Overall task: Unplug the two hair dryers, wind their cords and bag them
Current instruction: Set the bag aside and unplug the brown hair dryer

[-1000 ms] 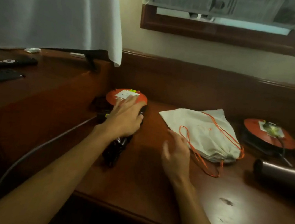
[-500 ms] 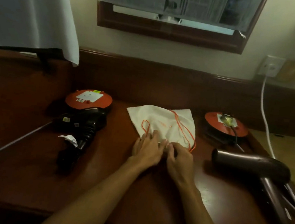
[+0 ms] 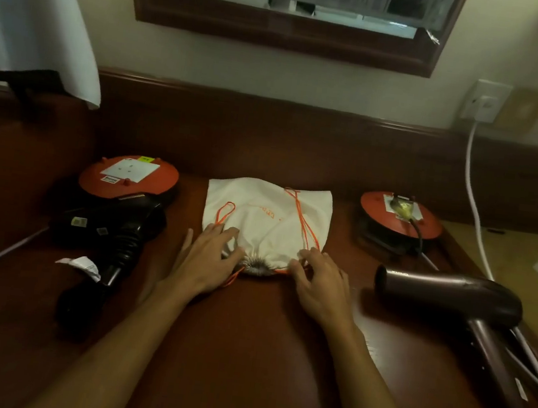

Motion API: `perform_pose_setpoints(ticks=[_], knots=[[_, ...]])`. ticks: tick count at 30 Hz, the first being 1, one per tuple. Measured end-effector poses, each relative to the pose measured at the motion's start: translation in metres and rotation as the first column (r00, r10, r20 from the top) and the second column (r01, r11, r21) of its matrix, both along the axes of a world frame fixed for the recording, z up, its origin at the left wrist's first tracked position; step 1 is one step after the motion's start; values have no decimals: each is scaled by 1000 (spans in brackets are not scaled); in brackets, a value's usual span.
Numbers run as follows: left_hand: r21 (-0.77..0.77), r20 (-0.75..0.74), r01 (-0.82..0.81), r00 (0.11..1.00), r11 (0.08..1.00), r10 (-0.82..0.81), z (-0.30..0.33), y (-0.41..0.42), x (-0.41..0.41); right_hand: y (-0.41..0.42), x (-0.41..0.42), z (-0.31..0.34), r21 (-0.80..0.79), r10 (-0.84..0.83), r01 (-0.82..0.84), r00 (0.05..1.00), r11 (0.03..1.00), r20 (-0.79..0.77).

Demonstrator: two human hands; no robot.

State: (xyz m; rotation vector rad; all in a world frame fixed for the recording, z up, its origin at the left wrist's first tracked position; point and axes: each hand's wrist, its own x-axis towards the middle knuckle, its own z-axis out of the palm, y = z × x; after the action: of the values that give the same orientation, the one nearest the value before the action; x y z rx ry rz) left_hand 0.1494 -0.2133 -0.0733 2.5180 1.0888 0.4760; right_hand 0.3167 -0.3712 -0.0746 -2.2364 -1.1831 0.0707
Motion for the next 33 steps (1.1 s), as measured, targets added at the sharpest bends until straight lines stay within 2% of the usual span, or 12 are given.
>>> perform_pose_setpoints(ticks=[3, 5, 8, 14, 18, 20, 22, 25, 28, 30, 33], knots=[[18, 104, 2, 995, 1000, -4, 3, -5, -2, -9, -3, 10, 178, -14, 43, 987, 983, -159], [61, 174, 13, 984, 998, -23, 7, -9, 2, -21, -3, 18, 264, -12, 68, 978, 962, -208], [111, 203, 84, 974, 990, -106, 18, -25, 20, -41, 6, 34, 311, -21, 64, 990, 948, -139], [93, 268, 281, 917, 955, -296, 61, -79, 111, -84, 61, 97, 342, -89, 82, 996, 936, 5], [94, 232, 410, 877, 907, -420, 93, -89, 185, -81, 112, 117, 212, -162, 152, 986, 965, 31], [64, 157, 425, 889, 903, -430, 100, -82, 223, -73, 141, 114, 119, -205, 202, 979, 972, 11], [-17, 106, 417, 905, 909, -413, 102, -72, 257, -63, 170, 108, 11, -246, 247, 969, 969, -16], [-153, 119, 402, 914, 903, -387, 85, -59, 297, -43, 204, 102, -151, -288, 275, 955, 950, -71], [-70, 12, 396, 918, 916, -396, 44, -56, 310, -23, 227, 97, -269, -255, 246, 967, 931, -1], [7, 12, 405, 914, 914, -405, 21, -55, 311, -14, 241, 96, -302, -258, 258, 965, 918, 41], [85, 21, 413, 909, 907, -416, 11, -48, 314, -10, 271, 91, -280, -216, 190, 974, 941, -66]])
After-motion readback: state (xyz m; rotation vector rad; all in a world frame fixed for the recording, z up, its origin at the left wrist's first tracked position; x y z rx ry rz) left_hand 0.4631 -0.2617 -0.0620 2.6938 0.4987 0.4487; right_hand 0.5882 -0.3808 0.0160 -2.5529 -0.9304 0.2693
